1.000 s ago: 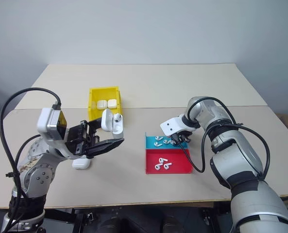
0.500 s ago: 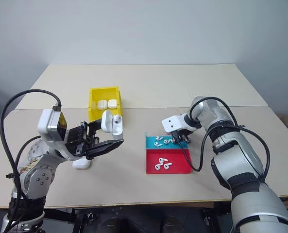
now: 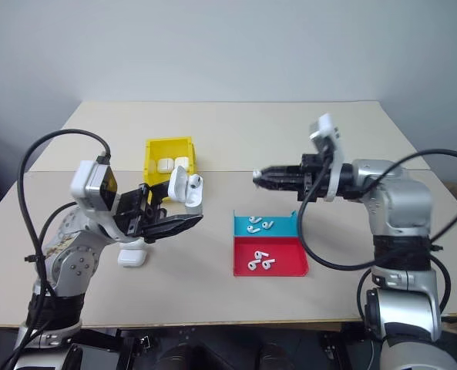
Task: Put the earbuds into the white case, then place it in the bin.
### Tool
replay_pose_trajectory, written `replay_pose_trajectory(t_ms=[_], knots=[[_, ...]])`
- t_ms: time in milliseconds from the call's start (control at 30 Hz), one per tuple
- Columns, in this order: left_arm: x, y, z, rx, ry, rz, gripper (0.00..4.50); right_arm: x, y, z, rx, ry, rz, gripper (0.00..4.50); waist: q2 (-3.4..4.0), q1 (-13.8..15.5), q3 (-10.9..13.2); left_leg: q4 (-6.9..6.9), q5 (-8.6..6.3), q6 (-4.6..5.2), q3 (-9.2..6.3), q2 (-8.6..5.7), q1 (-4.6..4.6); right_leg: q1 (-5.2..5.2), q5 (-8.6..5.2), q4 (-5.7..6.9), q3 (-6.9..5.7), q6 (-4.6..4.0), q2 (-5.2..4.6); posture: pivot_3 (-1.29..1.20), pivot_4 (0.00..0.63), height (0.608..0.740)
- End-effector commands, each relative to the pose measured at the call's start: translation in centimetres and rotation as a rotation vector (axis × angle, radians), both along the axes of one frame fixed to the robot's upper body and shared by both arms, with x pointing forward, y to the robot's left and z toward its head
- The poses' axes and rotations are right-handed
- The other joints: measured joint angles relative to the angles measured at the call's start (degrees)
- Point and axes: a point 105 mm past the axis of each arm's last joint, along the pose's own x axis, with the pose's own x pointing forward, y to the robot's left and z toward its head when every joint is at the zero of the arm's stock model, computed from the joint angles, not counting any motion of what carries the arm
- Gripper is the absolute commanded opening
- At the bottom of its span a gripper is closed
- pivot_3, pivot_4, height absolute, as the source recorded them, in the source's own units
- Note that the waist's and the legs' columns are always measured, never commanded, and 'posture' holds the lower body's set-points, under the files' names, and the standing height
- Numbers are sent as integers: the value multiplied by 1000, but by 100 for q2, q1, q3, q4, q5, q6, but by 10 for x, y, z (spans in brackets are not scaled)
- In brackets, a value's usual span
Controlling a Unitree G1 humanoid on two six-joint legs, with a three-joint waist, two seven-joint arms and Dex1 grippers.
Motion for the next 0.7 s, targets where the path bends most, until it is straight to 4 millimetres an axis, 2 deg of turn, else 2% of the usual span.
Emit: replay_pose_trajectory(t_ms=[33, 233, 333, 700], knots=[[-3, -4, 8, -13, -38, -44, 2766, -34, 9, 22, 129, -38, 36, 615, 0, 0, 0, -1, 0, 0, -1, 0, 0, 2, 0, -2, 0, 0, 0, 0, 150, 740], [0, -9, 7, -4, -33, -56, 2766, -59, 33, 29, 188, -64, 54, 615, 0, 15, 0, 0, -2, 3, 0, -3, -2, 2, 0, -3, 2, 0, -2, 0, 150, 740], [2, -12, 8, 2, -36, -57, 2766, -64, 45, 17, 143, -67, 48, 615, 0, 19, 0, 0, -3, 5, -1, -3, -2, 3, 0, -7, 1, 0, -1, 0, 150, 740], [2, -11, 8, 7, -37, -52, 2766, -71, 54, 8, 109, -55, 72, 615, 0, 20, 0, 0, -4, 7, -3, -4, -2, 2, 0, -8, 3, 1, -1, 0, 150, 740]])
